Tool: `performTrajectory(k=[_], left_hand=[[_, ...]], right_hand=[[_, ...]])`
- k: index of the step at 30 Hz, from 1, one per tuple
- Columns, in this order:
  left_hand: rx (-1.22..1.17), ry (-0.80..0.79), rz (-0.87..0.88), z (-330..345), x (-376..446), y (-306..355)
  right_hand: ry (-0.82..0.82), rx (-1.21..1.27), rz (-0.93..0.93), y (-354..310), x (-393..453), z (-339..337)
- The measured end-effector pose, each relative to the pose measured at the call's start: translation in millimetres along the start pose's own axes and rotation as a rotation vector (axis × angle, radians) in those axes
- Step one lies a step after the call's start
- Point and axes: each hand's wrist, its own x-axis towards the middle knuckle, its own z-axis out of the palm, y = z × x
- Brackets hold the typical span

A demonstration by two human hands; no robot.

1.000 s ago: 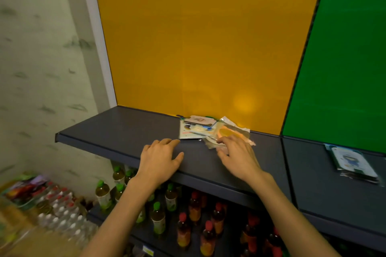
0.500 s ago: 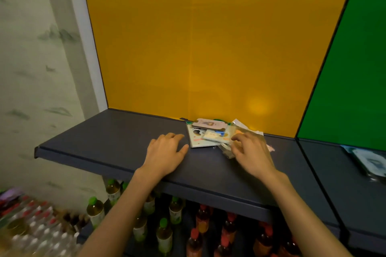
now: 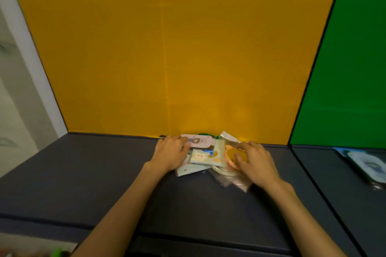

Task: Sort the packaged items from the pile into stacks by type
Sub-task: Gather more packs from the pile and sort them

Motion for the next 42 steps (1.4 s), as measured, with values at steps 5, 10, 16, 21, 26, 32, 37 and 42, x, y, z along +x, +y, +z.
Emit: performTrajectory(k=[5, 10, 16, 21, 26, 32, 37, 42], left_hand=[[-0.033, -0.123, 0.045, 7.3, 31.4, -6.8], [-0.137, -0.262, 0.084, 3.5, 46.5, -20.8], [-0.161, -0.247, 0.072, 2.2, 47.5, -36.4], [-0.234, -0.225, -0.032, 4.6, 45.3, -48.3], [-0.387, -0.19, -0.091, 7.9, 34.2, -59.7], [-0.416, -0.002, -0.179, -12.6, 4.4, -70.1], [-0.614, -0.009, -0.252, -23.9, -6.5, -86.8], [-1.147, -0.084, -0.308, -37.0, -24.7, -78.7]], right_hand=[[0.015, -0.016, 0.086, 11.0, -0.2, -5.5], [0.007, -0.033, 0.164, 13.8, 1.3, -8.5], [0.004, -0.051, 0.237, 9.7, -2.5, -6.3], [-0.05, -0.112, 0.334, 8.9, -9.7, -8.2], [-0.065, -0.097, 0.441, 8.2, -13.8, -7.3], [-0.133, -0.047, 0.569, 10.1, -17.9, -4.9], [-0.115, 0.011, 0.702, 6.7, -25.5, -8.7], [-0.138, 0.325, 0.803, 27.2, -31.2, -3.5]])
